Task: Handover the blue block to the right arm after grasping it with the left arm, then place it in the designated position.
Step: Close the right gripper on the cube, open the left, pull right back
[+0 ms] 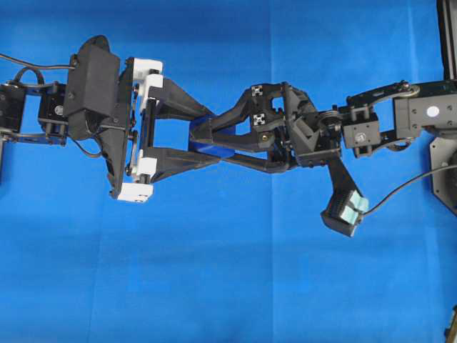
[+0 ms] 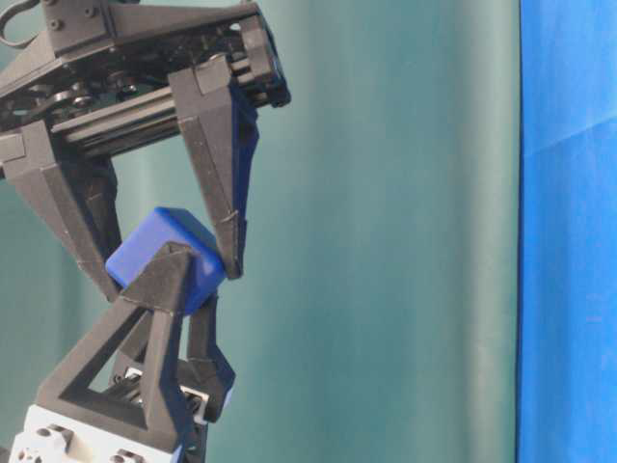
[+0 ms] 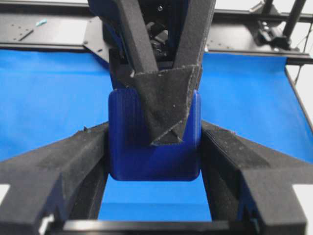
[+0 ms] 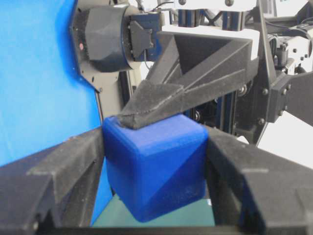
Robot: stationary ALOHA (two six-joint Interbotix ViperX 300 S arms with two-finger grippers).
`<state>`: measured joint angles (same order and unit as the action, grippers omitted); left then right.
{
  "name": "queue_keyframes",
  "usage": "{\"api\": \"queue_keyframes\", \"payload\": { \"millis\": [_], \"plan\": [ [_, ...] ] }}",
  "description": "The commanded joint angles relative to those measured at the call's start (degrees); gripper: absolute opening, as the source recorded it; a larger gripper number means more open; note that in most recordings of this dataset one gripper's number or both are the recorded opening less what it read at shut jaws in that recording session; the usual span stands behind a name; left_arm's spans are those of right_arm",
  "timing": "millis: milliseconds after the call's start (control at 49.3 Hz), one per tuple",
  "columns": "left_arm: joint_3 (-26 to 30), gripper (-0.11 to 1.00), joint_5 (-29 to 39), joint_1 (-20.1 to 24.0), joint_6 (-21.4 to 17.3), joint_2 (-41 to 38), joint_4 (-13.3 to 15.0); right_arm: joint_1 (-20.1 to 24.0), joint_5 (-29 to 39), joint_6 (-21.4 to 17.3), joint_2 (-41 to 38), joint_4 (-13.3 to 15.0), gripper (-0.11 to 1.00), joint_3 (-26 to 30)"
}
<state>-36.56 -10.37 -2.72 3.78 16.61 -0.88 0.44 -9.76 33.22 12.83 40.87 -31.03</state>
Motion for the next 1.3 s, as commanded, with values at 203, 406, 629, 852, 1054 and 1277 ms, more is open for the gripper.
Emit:
{"api": "queue_keyframes", "payload": {
  "millis": [203,406,629,852,1054,1277],
  "plan": [
    [0.79,0.51,-1.05,-0.26,-0.09,0.62,0.09,-0.35,-0.26,-0.18,0.44,-0.26,0.51,2.20],
    [0.79,0.93,-1.23,-0.35,-0.09,0.70,0.09,-0.35,-0.18,-0.18,0.44,-0.26,0.51,2.20],
    [0.44,0.93,-1.23,-0.26,-0.09,1.05,0.09,-0.26,0.09,-0.18,1.32,-0.26,0.51,1.41],
    [-0.62,0.93,-1.23,-0.18,-0.09,2.37,0.09,-0.18,0.97,-0.18,5.45,-0.26,0.51,-2.46],
    [-1.14,0.93,-1.23,-0.18,-0.09,2.99,0.09,0.18,4.13,-0.18,11.51,-0.26,0.51,-7.12],
    [-1.14,0.93,-1.23,-0.18,-0.09,3.08,0.09,1.85,10.20,-0.18,17.75,-0.26,0.51,-10.37]
  ]
}}
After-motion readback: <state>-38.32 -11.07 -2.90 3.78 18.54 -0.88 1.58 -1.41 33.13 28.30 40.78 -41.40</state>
